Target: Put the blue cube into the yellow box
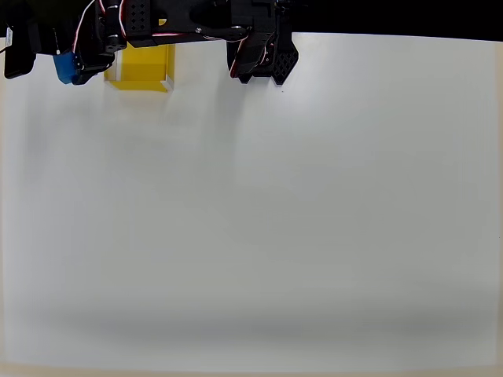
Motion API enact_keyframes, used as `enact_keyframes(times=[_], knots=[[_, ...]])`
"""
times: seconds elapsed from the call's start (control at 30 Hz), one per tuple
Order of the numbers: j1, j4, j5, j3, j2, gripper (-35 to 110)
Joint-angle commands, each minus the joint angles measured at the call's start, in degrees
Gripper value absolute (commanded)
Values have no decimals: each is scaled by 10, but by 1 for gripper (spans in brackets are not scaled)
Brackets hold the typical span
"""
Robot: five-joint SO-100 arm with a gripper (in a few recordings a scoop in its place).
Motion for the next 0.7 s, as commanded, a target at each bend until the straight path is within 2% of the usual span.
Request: enact_keyframes(times=[0.0,0.67], knots=[[33,-16,-9,14,130,9],[102,16,25,200,244,8]])
